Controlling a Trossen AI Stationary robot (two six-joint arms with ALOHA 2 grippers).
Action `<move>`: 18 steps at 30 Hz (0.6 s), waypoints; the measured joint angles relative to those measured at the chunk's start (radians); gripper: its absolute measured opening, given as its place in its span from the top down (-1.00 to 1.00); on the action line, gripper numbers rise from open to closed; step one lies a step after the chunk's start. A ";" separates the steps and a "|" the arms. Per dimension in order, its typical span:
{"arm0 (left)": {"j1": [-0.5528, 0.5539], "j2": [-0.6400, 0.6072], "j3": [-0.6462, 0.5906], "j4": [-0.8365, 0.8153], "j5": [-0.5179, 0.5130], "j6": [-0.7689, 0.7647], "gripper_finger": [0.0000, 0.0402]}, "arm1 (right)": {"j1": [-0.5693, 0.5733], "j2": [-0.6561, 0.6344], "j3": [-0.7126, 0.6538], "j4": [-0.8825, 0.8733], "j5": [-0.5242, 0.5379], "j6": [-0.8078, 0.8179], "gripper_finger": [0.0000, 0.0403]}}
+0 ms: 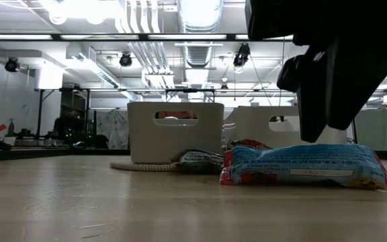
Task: Pick and place Granola Bars by type
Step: Put the red granola bar into the gray bin
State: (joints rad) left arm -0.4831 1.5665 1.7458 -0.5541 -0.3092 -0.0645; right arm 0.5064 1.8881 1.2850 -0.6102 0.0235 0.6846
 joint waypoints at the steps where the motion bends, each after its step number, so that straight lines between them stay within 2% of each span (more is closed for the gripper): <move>1: 0.000 0.000 0.000 0.000 0.000 0.004 1.00 | -0.001 0.000 -0.005 0.004 0.000 0.000 -0.17; 18: 0.006 0.000 0.000 0.001 -0.005 0.005 1.00 | -0.011 0.000 -0.101 0.104 -0.010 0.015 -0.14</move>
State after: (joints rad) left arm -0.4774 1.5665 1.7458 -0.5533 -0.3142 -0.0593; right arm 0.4957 1.8877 1.1839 -0.5063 0.0134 0.6995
